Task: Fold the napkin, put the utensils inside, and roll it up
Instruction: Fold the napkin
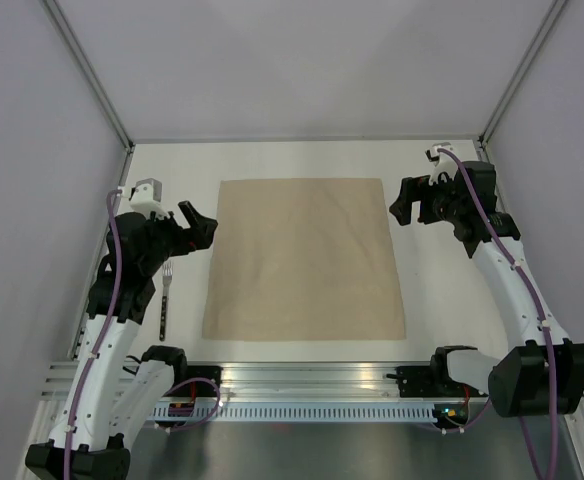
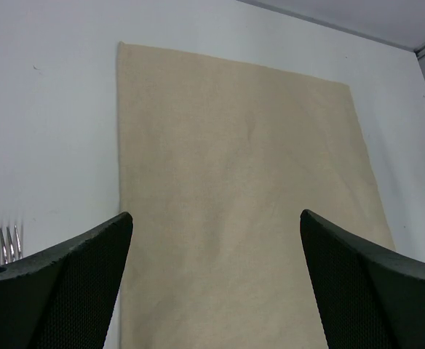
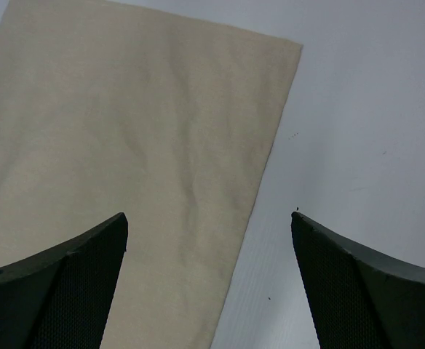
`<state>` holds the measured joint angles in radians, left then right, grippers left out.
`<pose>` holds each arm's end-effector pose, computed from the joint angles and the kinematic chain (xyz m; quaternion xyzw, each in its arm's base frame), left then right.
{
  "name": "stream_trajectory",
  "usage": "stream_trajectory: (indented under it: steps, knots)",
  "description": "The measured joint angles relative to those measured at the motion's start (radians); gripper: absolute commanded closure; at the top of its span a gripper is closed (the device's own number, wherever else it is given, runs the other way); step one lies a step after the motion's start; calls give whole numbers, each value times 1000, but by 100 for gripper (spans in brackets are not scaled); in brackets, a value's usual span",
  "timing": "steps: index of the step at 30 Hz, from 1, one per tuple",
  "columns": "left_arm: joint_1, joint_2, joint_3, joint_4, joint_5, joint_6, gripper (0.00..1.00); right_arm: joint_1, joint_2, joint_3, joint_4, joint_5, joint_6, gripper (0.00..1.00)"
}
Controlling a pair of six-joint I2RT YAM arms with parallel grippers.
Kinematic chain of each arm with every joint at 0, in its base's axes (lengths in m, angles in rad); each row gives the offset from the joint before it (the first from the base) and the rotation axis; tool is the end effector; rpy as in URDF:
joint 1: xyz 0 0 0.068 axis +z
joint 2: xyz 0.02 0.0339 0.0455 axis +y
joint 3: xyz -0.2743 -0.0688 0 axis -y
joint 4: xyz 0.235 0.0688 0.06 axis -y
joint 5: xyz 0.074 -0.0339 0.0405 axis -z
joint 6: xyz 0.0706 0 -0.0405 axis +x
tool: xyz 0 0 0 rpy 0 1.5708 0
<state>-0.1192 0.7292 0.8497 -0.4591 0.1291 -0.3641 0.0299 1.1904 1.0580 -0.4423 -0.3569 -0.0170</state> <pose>0.1750 -0.0301 0.3362 -0.0625 0.8129 -0.1891 0.5473 0.2758 0.0329 0.3205 -0.1050 0.8623 0.1590 0.4691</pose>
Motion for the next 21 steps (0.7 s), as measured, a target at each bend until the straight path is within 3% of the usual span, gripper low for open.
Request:
stream_trajectory:
  steps: [10, 13, 15, 21]
  knots:
    - [-2, 8, 1, 4, 43, 11, 7, 0, -9, -6, 0, 11, -6, 2]
    - [-49, 39, 21, 3, 42, 11, 8, 0, 1, -6, 0, 22, -6, 2]
    - [-149, 85, 55, 10, 11, 10, 8, 0, 27, -5, 0, 37, -6, 2]
    - [-587, 284, 130, 108, -189, -5, 10, 0, 101, -4, -2, 97, -6, 2]
